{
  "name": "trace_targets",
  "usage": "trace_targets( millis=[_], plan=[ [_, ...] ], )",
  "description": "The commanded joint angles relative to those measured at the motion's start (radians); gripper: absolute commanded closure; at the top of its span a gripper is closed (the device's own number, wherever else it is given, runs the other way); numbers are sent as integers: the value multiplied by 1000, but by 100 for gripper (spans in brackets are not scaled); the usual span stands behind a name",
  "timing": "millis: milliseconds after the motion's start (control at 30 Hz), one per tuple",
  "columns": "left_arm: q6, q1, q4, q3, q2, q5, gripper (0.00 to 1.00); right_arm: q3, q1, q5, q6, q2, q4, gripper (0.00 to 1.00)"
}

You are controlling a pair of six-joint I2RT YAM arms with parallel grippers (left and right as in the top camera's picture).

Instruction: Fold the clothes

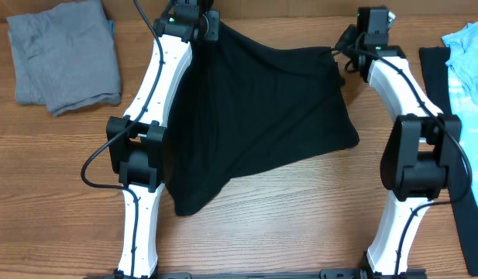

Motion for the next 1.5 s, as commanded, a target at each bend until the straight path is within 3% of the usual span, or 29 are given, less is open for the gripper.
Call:
trace_targets(
  millis=[0, 33, 333, 700, 800, 1033, 1333, 1467],
  plan=[
    [-10, 33, -3, -16, 59, -95, 29, 21, -10, 15, 9, 40, -50, 6],
    [-10, 45, -34, -16, 59, -127, 0, 24, -19, 13, 10, 32, -106, 0],
    [-29, 67, -225, 16, -23, -129, 0, 29, -49, -91, 9, -107, -414, 0],
    [-143, 46, -737, 15, -105, 51, 0, 24, -47, -172, -12, -224, -912, 0],
    [-154, 47, -832, 15, -105, 55, 0, -1, -44, -172, -29, -224, -966, 0],
    [-172, 46, -940, 9, -105, 63, 0, -130, -20, -175, -29, -223, -908, 0],
    [-172, 45, -961, -12, -105, 101, 0, -335, -24, -217, -16, -216, -720, 0],
    [-172, 45, -960, -12, -105, 101, 0, -374, -28, -216, -16, -216, -675, 7]
  ],
)
